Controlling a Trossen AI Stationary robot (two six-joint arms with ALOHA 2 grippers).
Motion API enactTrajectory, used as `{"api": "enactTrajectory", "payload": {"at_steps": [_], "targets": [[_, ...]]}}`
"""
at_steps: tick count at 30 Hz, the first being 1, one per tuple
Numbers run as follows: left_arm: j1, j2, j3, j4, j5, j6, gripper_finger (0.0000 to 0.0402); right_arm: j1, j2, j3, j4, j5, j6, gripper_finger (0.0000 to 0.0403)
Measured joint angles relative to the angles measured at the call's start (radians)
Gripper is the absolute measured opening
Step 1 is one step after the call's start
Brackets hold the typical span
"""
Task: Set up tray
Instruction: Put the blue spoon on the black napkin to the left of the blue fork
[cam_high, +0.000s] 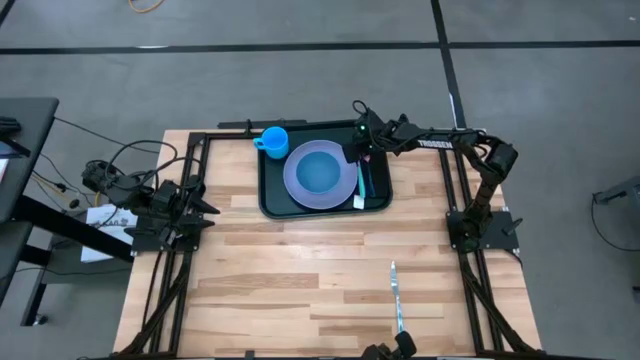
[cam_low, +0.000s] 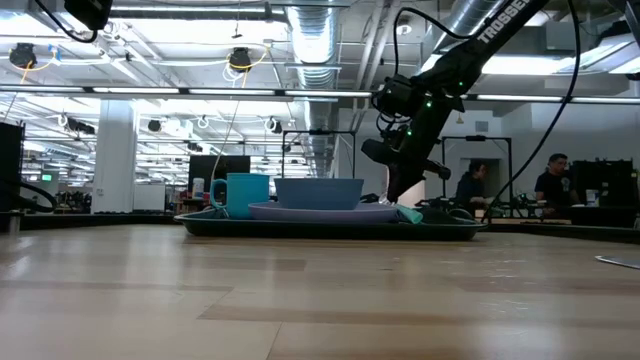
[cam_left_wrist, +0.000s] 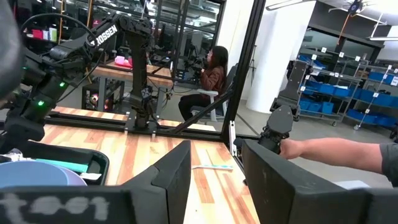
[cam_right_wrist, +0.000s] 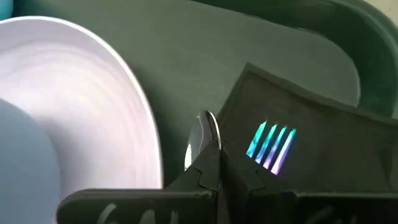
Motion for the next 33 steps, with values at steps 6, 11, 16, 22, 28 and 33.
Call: {"api": "enactTrajectory", "payload": {"at_steps": [6,11,16,22,28,33], "targets": [[0.0,0.0,0.0,0.0,0.0,0.0,0.0132,-0.001,0.0,0.0,0.0,0.007,-0.001,0.0],[0.0,0.0,0.0,0.0,0.0,0.0,0.0132,-0.001,0.0,0.0,-0.004,0.01,-0.003,0.0],[0.0,0.0,0.0,0.0,0.0,0.002,0.0132,0.007,0.043,-0.002,0.007,0.034,-0.012,0.0],[0.0,0.0,0.0,0.0,0.0,0.005,0.0132,0.007,0.081,0.001,0.044,0.033,-0.016,0.0],[0.0,0.0,0.0,0.0,0.0,0.008,0.0132,0.004,0.075,0.001,0.04,0.01,-0.011,0.0],[0.0,0.0,0.0,0.0,0.0,0.008,0.0132,0.004,0.075,0.001,0.028,0.01,-0.011,0.0]]}}
